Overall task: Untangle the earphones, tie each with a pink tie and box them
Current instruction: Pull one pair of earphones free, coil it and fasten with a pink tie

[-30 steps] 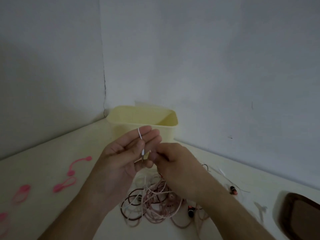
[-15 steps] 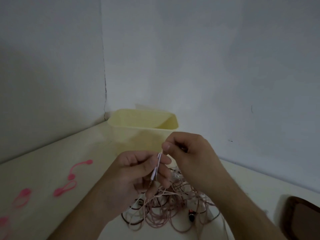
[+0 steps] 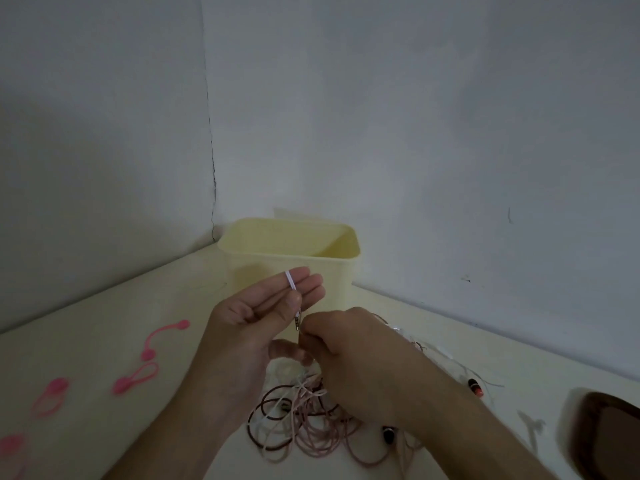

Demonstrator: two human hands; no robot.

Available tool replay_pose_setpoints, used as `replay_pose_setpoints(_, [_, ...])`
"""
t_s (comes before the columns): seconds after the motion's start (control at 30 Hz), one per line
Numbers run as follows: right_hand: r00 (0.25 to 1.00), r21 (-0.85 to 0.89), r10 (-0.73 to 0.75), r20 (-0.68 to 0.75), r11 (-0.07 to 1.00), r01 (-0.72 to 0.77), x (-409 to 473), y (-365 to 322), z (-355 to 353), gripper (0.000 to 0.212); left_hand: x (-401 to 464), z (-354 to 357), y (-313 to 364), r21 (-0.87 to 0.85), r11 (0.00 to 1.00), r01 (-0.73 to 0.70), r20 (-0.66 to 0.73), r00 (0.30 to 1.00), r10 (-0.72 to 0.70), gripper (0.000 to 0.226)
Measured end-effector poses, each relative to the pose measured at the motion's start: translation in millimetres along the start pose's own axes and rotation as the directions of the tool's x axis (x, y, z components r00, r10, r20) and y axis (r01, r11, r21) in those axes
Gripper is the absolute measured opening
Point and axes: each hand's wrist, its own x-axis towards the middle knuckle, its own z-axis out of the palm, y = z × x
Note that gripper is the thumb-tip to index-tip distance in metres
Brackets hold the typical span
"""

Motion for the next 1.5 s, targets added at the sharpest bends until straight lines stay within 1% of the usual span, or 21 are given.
replay_pose_setpoints(0.1, [1.0,-0.036,-0.001,0.027,0.999,0.002,-1.5,-4.7,-3.4,0.02,-0.5,0.4,-0.3,-0.015,1.0,0.013,-0.016,1.0,-0.014,0.032])
replay_pose_setpoints(0.2, [0.999,-0.05,0.01,0.038,0.999,-0.008,-2.3,-8.7,-4.3,0.02,-1.3,0.7,0.9,-0.09,0.995,0.04,-0.013,0.999,-0.042,0.035])
replay_pose_setpoints(0.27, [0.998,-0.058,0.006,0.057,0.998,-0.003,-2.3,-9.6,-3.3,0.021,-1.9,2.3,-0.7,-0.107,0.993,0.052,-0.005,0.999,-0.053,0.038])
replay_pose_setpoints(0.37, [0.996,-0.071,0.016,0.09,0.997,-0.009,-2.1,-9.3,-3.2,0.024,-2.6,4.6,-4.8,-0.084,0.996,0.036,-0.015,0.999,-0.037,0.041])
replay_pose_setpoints(0.43, [0.997,-0.043,0.01,0.082,0.999,-0.007,-1.3,-8.0,-3.3,0.023,-2.3,4.3,-6.3,-0.067,0.998,0.014,-0.055,0.998,-0.017,0.039])
replay_pose_setpoints(0.53, [0.998,-0.001,0.002,0.056,1.0,-0.002,0.1,-6.0,-2.5,0.03,-1.5,2.8,-7.4,-0.07,0.997,-0.011,-0.107,0.994,0.003,0.034])
replay_pose_setpoints(0.6, [0.998,0.003,0.006,0.061,1.0,-0.006,-0.3,-6.9,-2.8,0.034,-1.2,1.3,-8.2,-0.045,0.999,-0.021,-0.103,0.995,0.016,0.031])
replay_pose_setpoints(0.63, [0.998,-0.001,0.005,0.066,1.0,-0.005,-1.2,-7.8,-3.8,0.031,-1.1,0.2,-9.1,-0.001,1.0,-0.031,-0.093,0.995,0.031,0.029])
replay_pose_setpoints(0.73, [0.999,0.001,0.005,0.032,1.0,-0.005,-4.9,-6.8,-13.8,0.024,-0.4,-2.4,-14.3,0.232,0.969,-0.088,-0.012,0.996,0.093,0.024])
replay_pose_setpoints(0.8, [0.997,0.039,0.022,-0.068,0.999,-0.019,-7.1,-1.6,-23.1,0.029,0.3,-4.1,-16.0,0.282,0.956,-0.083,0.054,0.996,0.07,0.022])
replay_pose_setpoints(0.9, [0.963,0.097,0.061,-0.262,0.995,-0.036,-8.0,10.0,-33.6,0.026,0.4,-5.5,-15.3,0.252,0.968,-0.006,0.167,0.985,-0.038,0.016])
replay_pose_setpoints(0.93, [0.95,0.122,0.073,-0.304,0.992,-0.037,-8.0,12.5,-35.4,0.026,-0.3,-5.4,-14.7,0.237,0.971,0.027,0.204,0.976,-0.077,0.019])
replay_pose_setpoints(1.0, [0.934,0.202,0.109,-0.34,0.979,-0.04,-7.8,15.5,-36.2,0.028,-2.3,-4.3,-13.0,0.184,0.978,0.094,0.264,0.954,-0.142,0.029])
replay_pose_setpoints(1.07, [0.933,0.312,0.137,-0.332,0.95,-0.029,-7.4,15.5,-34.1,0.029,-4.1,-3.7,-10.5,0.085,0.983,0.16,0.328,0.928,-0.179,0.03])
replay_pose_setpoints(1.13, [0.932,0.408,0.164,-0.323,0.913,-0.019,-5.7,15.8,-28.9,0.028,-5.1,-3.3,-8.8,0.015,0.983,0.18,0.366,0.914,-0.173,0.028])
replay_pose_setpoints(1.2, [0.93,0.448,0.192,-0.315,0.893,-0.032,-3.1,16.3,-24.3,0.028,-5.8,-2.1,-8.4,-0.018,0.987,0.158,0.335,0.931,-0.143,0.027])
replay_pose_setpoints(1.27, [0.941,0.454,0.199,-0.273,0.889,-0.056,-0.8,17.4,-19.5,0.026,-6.4,0.3,-7.7,-0.055,0.99,0.132,0.256,0.96,-0.114,0.019])
replay_pose_setpoints(1.3, [0.948,0.444,0.197,-0.251,0.893,-0.068,-0.2,17.9,-17.2,0.024,-6.6,1.9,-6.6,-0.077,0.99,0.122,0.214,0.971,-0.103,0.019])
replay_pose_setpoints(1.37, [0.957,0.389,0.186,-0.223,0.917,-0.087,0.7,17.6,-13.4,0.022,-5.0,3.2,-5.4,-0.129,0.987,0.099,0.113,0.99,-0.085,0.026])
replay_pose_setpoints(1.43, [0.972,0.318,0.154,-0.177,0.944,-0.092,1.3,14.6,-10.4,0.025,-2.1,2.7,-3.7,-0.147,0.987,0.061,0.028,0.998,-0.058,0.028])
replay_pose_setpoints(1.5, [0.989,0.247,0.116,-0.095,0.965,-0.09,1.3,10.3,-9.1,0.027,-0.4,1.6,-3.0,-0.081,0.997,0.018,-0.015,1.0,-0.02,0.03])
